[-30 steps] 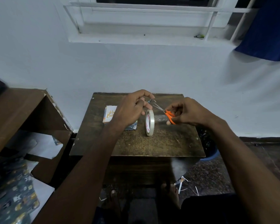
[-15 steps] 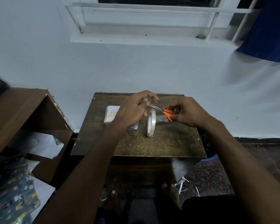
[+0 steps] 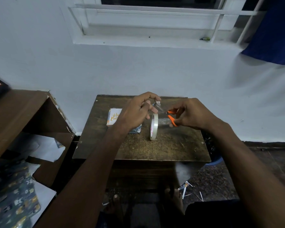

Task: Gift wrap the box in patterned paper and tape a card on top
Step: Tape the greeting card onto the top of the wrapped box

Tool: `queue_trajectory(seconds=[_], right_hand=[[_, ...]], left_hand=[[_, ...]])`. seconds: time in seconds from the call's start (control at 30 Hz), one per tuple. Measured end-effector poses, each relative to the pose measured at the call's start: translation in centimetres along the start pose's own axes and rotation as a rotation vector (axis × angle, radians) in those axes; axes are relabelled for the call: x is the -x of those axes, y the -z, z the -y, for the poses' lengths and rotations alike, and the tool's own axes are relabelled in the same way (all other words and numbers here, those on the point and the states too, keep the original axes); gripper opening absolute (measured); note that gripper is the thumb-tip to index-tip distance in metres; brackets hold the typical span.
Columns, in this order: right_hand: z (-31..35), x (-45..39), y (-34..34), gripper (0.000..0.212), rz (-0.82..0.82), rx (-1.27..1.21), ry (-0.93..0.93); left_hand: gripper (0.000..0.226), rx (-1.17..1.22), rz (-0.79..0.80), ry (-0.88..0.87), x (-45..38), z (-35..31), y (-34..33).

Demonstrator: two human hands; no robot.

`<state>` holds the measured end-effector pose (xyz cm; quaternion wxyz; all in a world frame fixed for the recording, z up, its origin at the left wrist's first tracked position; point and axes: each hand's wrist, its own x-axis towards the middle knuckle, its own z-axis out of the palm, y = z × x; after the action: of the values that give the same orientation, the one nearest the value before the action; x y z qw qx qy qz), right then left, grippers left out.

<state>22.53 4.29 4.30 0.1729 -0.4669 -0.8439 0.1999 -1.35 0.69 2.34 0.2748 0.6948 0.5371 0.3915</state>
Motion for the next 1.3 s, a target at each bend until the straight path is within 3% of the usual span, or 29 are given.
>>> queue_trajectory(seconds=[0.1, 0.23, 0.5, 0.63, 0.77, 0.87, 0.93, 1.03, 1.23, 1.3], right_hand=[[-1.1, 0.1, -0.3, 0.031, 0.048, 0.099, -0.01], [-2.4, -0.1, -1.4, 0.011, 0.037, 0.24, -0.078], [-2.6, -0.9, -3.7, 0.021, 0.145, 0.421, -0.235], [-1.7, -0.7, -3.1, 0.033, 0.056, 0.455, -0.247], [0.3, -0.7, -3.1, 0.065, 0.001, -0.002, -0.007], [1.3, -0.7, -3.9, 0.038, 0.066, -0.231, 0.107], [1.4, -0.8, -4.5, 0.02, 0.029, -0.259, 0.068], [1.5, -0.8, -4.7, 0.01, -0.042, -0.276, -0.006], [2.4, -0.7, -4.1, 0.01, -0.087, -0.154, -0.025], [2.4, -0.8, -4.2, 0.023, -0.103, -0.12, -0.015]], left_hand=[[0.033, 0.017, -0.011, -0.007, 0.0, 0.0, 0.1], [0.031, 0.032, -0.003, 0.001, 0.1, 0.0, 0.3], [0.052, 0.09, 0.026, -0.004, 0.1, 0.5, -0.1], [0.055, 0.155, 0.049, 0.005, -0.1, 0.4, -0.1], [0.058, 0.225, 0.127, 0.003, -0.1, 0.2, 0.1], [0.061, 0.236, 0.1, -0.013, -0.1, 0.4, -0.2], [0.064, 0.226, 0.033, -0.024, -0.2, 0.6, -0.7], [0.067, 0.25, -0.038, -0.046, -0.2, 0.6, -1.2], [0.068, 0.286, -0.121, -0.052, 0.0, 0.6, -1.2], [0.067, 0.281, -0.128, -0.036, 0.0, 0.8, -1.2]])
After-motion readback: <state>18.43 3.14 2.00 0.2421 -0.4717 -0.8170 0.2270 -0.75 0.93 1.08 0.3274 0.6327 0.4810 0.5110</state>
